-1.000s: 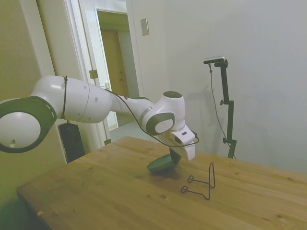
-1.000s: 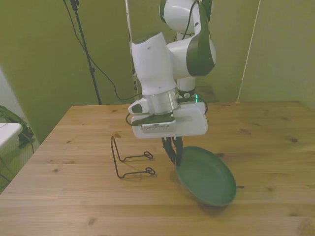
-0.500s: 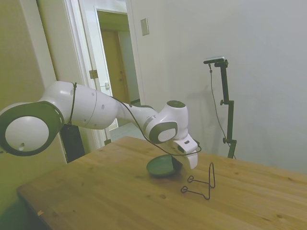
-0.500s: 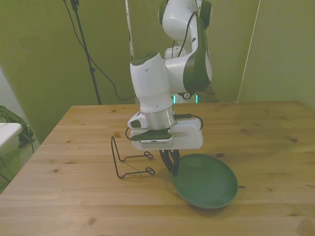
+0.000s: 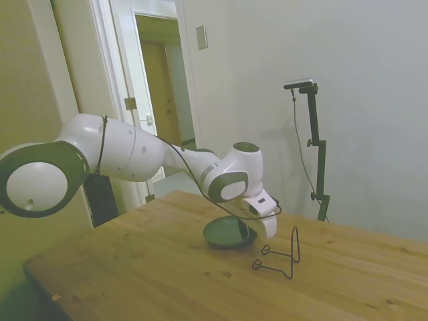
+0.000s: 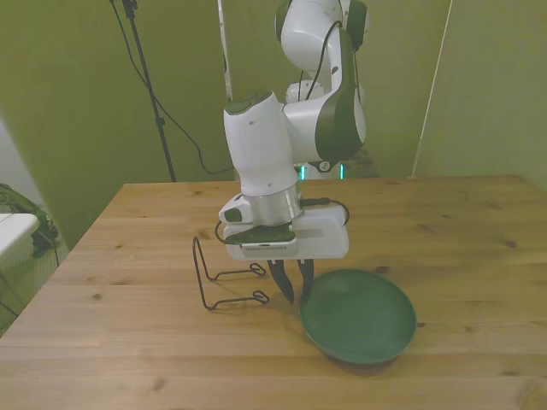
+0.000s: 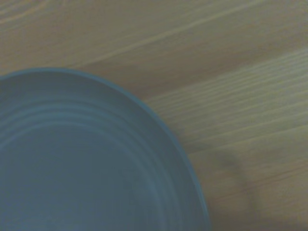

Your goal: Unload the plate

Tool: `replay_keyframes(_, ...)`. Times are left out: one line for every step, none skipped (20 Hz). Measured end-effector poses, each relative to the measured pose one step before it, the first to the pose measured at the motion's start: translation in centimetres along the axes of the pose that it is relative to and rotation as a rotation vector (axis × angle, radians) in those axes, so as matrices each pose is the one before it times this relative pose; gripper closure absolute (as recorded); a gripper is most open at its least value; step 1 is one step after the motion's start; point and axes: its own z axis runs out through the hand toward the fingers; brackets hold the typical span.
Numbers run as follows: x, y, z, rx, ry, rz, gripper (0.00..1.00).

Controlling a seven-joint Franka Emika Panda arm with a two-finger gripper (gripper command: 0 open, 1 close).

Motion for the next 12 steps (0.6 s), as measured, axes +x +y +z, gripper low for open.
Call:
replay_keyframes(0.003, -0.190, -0.779, 0.00925, 0.00744, -0.00349, 0.00)
replay_keyframes(-0.045, -0.223, -0.997, 0.01050, 0.00761, -0.00446, 0.00)
replay_keyframes(-0.099, -0.200, -1.073, 0.00950, 0.00621, -0.00446, 0.00)
replay_keyframes(-0.185, -0.178, -1.183, 0.00638, 0.00264, -0.00537, 0.00)
replay_keyframes(-0.243, -0.150, -1.263, 0.00253, 0.00136, -0.00812, 0.00)
replay_keyframes(-0.293, -0.098, -1.309, -0.00154, 0.00018, -0.01023, 0.00)
replay_keyframes(-0.348, -0.093, -1.400, 0.00059, -0.00060, -0.00927, 0.00)
replay_keyframes(-0.420, -0.048, -1.481, -0.00127, -0.00132, -0.01186, 0.00)
replay_keyframes(-0.501, 0.043, -1.512, -0.00644, -0.00117, -0.01473, 0.00)
replay_keyframes(-0.592, 0.106, -1.522, -0.00621, -0.00276, -0.01440, 0.00)
replay_keyframes(-0.666, 0.170, -1.459, -0.00696, -0.00488, -0.01366, 0.00)
replay_keyframes(-0.729, 0.255, -1.340, -0.00870, -0.00479, -0.01429, 0.00)
